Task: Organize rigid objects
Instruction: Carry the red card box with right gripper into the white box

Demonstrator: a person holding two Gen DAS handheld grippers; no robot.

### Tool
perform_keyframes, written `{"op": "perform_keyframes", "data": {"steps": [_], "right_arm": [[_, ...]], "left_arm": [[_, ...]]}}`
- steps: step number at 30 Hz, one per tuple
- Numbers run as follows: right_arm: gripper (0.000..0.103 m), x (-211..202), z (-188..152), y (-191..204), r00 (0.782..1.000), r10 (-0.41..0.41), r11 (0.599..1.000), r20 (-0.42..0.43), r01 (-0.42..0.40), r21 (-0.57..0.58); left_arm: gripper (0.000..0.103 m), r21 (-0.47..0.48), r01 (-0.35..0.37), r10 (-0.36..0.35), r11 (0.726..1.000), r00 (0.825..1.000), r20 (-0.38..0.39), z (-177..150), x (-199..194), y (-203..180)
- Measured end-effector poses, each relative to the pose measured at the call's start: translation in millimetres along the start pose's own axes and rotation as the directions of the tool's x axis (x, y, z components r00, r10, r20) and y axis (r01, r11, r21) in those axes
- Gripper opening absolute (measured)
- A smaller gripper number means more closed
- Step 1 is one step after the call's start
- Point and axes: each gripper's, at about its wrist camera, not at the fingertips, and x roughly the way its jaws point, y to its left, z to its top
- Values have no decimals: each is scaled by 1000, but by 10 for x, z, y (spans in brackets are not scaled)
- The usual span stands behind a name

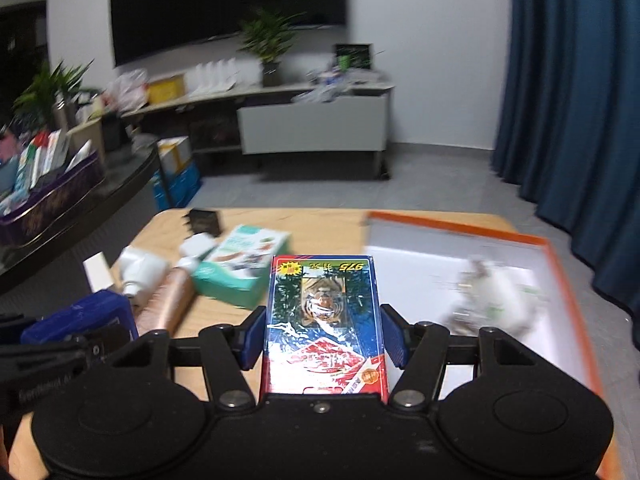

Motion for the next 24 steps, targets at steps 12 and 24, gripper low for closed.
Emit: {"op": "perform_keyframes", "data": {"steps": [12,24], "right_arm": [[71,-590,-214,-1073,985,-161,974,55,149,171],[71,-646,-437,-1247,990,-126,973,55,113,199]], "left_arm": [[34,135,225,-228,965,974,10,164,77,-1159],[34,165,213,-215,963,977,-5,-56,102,-1429]]}}
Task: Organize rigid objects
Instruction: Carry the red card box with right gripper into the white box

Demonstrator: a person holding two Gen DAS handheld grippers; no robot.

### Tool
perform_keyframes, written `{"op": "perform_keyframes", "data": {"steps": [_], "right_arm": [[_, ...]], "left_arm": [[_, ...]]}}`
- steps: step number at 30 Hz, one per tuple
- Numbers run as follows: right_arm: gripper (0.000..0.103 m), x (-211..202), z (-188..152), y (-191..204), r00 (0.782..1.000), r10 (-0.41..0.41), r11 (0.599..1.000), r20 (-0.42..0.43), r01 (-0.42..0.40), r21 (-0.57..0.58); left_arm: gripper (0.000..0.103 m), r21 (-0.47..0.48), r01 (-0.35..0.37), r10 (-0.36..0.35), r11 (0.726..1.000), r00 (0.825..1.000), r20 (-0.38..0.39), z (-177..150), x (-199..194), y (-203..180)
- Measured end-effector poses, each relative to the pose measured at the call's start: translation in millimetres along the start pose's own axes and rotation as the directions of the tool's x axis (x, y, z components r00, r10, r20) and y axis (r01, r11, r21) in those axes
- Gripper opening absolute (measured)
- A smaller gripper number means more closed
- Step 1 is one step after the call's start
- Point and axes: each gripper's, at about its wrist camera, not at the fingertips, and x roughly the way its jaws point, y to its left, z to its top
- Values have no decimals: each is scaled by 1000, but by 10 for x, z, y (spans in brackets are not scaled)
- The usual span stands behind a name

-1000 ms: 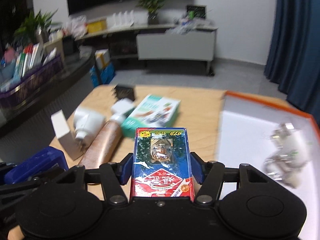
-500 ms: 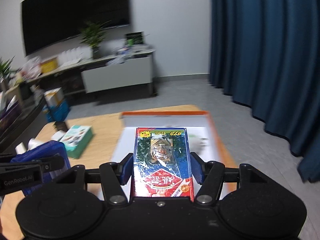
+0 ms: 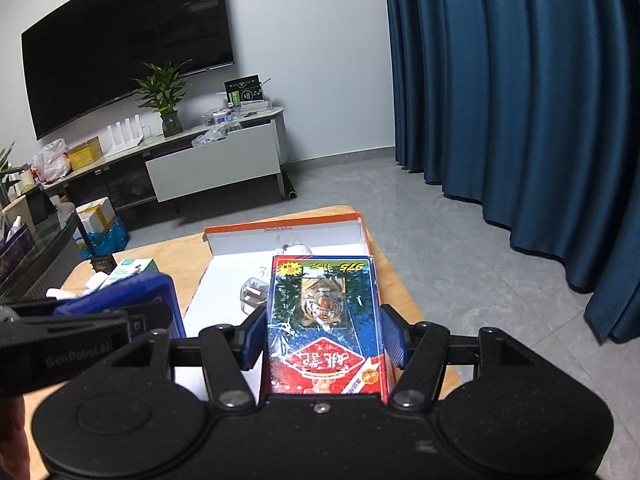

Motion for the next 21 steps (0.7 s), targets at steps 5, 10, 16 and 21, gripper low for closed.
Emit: {"op": "perform_keyframes", "data": {"steps": [5,10,16,21], "right_arm": [[71,-20,-30,-2,1000,10,1000,-2,-10,-6],[71,-49,-41,-5,1000,21,1000,-6,-21,-10],[71,-59,-50,-1,1000,19,1000,-8,-19,-9],[71,-69,-58,3,1000,19,1000,-7,-19,-9]], "left_arm": [[34,-21,-22,22,1000,1000,2,-8,-74,3],[34,-11,-30,30,1000,999,12,-3,-146,-65],[34,-6,-25,25,1000,1000,17,-8,-159,-98],[34,-2,-28,28,1000,999,23,-3,-151,-97]]}}
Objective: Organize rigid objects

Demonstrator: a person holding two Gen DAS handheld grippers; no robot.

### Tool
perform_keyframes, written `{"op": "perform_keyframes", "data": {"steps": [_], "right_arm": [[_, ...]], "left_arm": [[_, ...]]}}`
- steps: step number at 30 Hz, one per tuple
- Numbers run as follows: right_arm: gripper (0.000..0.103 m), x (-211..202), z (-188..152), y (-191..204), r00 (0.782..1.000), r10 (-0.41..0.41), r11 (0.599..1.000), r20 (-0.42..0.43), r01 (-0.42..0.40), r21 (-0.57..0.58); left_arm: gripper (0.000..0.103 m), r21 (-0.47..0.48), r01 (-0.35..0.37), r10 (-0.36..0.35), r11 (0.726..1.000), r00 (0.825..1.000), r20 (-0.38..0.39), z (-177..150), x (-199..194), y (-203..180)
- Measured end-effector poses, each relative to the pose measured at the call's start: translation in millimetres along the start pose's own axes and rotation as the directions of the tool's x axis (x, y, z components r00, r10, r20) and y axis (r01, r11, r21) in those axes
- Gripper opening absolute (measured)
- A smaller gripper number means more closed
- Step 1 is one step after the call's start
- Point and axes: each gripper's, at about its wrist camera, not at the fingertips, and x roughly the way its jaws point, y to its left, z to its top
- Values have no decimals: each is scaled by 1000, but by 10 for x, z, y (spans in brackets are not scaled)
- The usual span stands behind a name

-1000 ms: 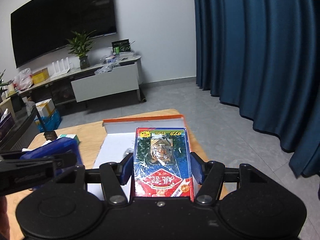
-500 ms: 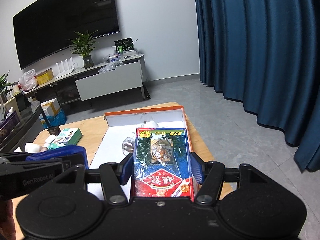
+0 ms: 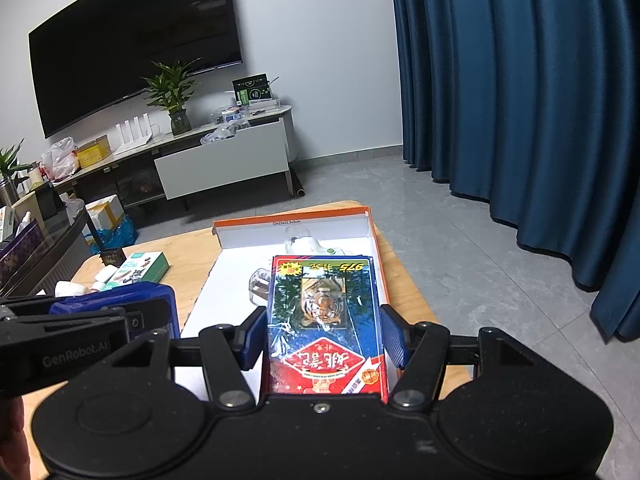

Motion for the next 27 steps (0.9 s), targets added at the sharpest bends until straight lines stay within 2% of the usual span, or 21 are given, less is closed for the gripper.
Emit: {"op": "perform_keyframes", "data": {"steps": [27], "right_arm": [[71,48,4,0,1000,5,1000,-16,-5,-12]], "left_arm": [[34,-11,0,0,1000,1000,-4,-15,41,22]]}}
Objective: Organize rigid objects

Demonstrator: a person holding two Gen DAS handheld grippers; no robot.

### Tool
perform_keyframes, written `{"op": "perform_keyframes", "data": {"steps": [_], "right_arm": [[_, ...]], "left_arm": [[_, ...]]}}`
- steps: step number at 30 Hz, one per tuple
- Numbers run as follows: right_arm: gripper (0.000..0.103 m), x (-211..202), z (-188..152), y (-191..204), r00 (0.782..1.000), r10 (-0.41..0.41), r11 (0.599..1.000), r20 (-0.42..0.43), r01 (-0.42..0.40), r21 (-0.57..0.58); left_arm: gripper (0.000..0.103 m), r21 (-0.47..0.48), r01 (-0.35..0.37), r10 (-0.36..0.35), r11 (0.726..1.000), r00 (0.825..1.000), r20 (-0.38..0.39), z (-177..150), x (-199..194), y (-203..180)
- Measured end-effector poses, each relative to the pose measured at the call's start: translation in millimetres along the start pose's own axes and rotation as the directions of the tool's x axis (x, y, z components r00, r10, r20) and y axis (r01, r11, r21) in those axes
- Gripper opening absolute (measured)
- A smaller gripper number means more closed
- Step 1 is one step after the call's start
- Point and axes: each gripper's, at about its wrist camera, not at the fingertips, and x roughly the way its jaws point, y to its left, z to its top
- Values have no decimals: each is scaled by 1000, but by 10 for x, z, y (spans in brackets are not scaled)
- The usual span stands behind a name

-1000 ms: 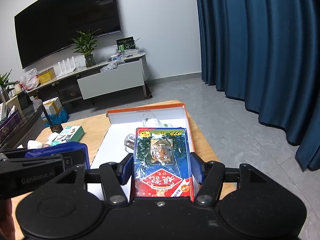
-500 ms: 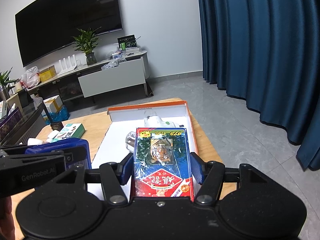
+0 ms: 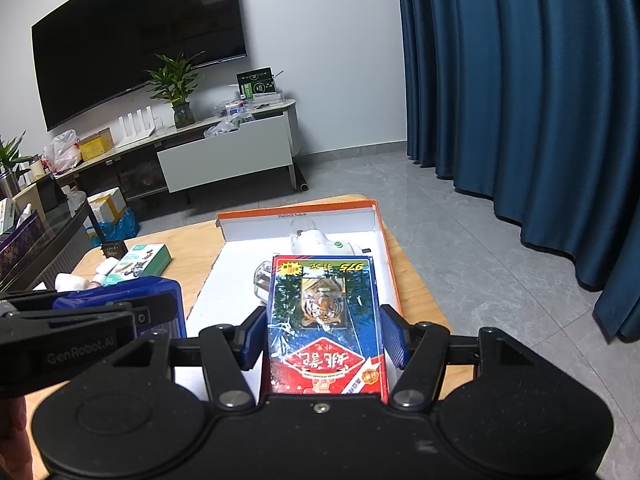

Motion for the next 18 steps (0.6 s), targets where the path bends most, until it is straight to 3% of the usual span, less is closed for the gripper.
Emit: {"op": "perform_keyframes", "data": {"steps": [18], "right_arm": [[71,5,-7,17,1000,1,1000,-1,-1,-4]], "left_arm": [[34,-3,-3,3,1000,1000,5,-6,-13,6]]}}
